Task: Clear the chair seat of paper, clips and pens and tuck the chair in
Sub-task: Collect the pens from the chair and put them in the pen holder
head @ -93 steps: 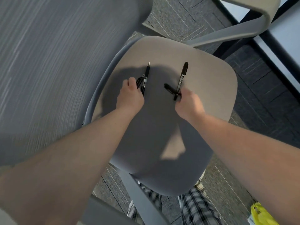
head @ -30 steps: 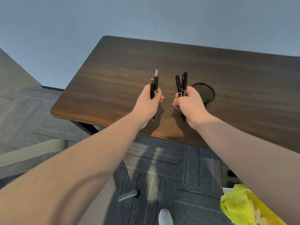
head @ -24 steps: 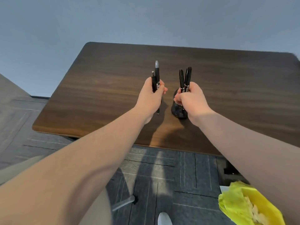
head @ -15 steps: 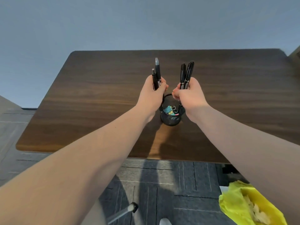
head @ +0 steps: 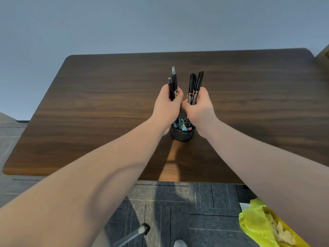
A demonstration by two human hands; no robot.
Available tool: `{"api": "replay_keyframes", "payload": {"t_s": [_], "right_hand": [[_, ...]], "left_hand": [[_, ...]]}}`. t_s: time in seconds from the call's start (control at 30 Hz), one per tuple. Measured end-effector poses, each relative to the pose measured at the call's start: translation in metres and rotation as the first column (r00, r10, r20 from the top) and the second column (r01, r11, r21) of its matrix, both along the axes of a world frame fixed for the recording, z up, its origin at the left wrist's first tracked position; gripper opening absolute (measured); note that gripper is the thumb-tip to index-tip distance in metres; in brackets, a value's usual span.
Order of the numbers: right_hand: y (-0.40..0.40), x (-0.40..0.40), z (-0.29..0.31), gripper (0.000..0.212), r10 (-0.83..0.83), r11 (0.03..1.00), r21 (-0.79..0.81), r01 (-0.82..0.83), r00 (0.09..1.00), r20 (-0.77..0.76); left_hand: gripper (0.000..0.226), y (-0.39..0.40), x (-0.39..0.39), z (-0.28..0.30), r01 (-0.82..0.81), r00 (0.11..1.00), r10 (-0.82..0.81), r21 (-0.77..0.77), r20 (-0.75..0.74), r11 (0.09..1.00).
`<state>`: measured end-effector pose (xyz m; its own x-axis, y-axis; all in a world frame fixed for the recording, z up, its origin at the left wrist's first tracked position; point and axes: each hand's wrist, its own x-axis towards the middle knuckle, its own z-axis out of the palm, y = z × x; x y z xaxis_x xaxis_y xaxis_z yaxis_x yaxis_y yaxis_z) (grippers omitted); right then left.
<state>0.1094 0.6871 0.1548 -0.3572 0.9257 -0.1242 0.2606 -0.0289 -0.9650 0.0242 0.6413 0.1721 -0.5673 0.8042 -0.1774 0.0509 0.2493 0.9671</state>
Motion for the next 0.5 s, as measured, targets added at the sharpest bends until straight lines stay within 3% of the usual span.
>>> {"api": "replay_keyframes", "payload": {"t_s": [0.37, 0.5], "right_hand": [[-0.007, 0.007, -0.011, 0.016, 0.020, 0.987, 0.156, -0.037, 0.994, 0.108], [-0.007, 0.007, -0.012, 0.018, 0.033, 0.979, 0.192, -0.062, 0.988, 0.150]], "left_hand": [[0.010, 0.000, 0.011, -0.016, 0.008, 0.997, -0.013, -0.078, -0.075, 0.997], [0.020, -0.001, 0.010, -0.018, 0.009, 0.996, -0.017, -0.087, -0.089, 0.996]]}}
